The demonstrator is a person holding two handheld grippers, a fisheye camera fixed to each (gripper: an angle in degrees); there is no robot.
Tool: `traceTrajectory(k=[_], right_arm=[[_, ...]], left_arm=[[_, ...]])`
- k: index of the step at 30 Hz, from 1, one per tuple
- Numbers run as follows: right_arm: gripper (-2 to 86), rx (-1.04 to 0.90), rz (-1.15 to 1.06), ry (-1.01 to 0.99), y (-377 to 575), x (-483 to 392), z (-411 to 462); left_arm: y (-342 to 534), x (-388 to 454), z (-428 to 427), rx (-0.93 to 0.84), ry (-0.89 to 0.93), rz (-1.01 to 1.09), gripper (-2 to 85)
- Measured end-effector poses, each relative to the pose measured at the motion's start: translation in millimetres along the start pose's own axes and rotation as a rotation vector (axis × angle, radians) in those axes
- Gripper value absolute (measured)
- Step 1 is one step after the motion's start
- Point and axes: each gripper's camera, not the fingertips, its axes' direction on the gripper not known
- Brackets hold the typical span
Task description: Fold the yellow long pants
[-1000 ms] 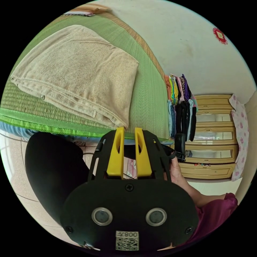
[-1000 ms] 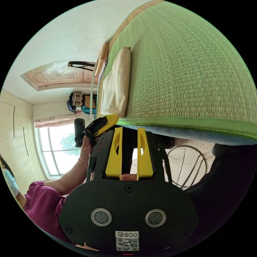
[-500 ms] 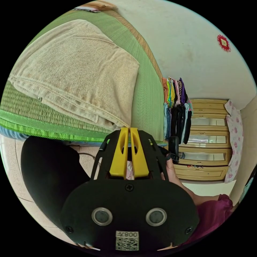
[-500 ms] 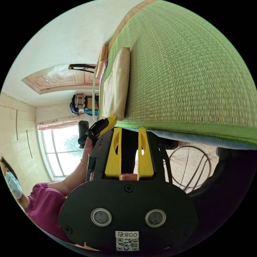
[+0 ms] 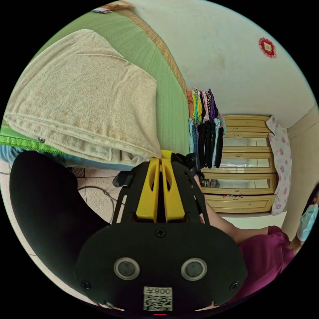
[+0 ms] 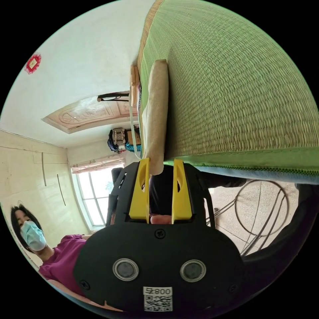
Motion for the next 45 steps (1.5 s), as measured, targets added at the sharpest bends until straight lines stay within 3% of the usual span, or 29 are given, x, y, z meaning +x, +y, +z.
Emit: traceTrajectory(k=[5,13,26,37,45], right_arm=[[11.1,0.045,0.027,-0.114,8.7,11.4,-10.9],[11.2,0.026,0.021,-0.135,4.4,12.8,-6.6],[3.8,-0.008,0.057,-0.116,-1.4,10.9,-3.1],[2.9,-0.015,0.073,-0.207,-13.2,-16.8,-4.4],[3.0,-0.043,0.038,-0.201,-35.0,-51.6,-2.8]], left_arm=[[13.2,-3.6,-14.0,-0.001,0.022,-0.002,0.9],[41.0,3.5,-28.7,-0.058,0.035,0.052,0.9],[98.3,-37.0,-98.5,-0.077,0.011,0.057,0.6],[168.8,-151.6,-257.4,0.245,0.137,-0.183,6.4],[206.2,-221.7,-300.0,0.374,0.291,-0.339,10.4]])
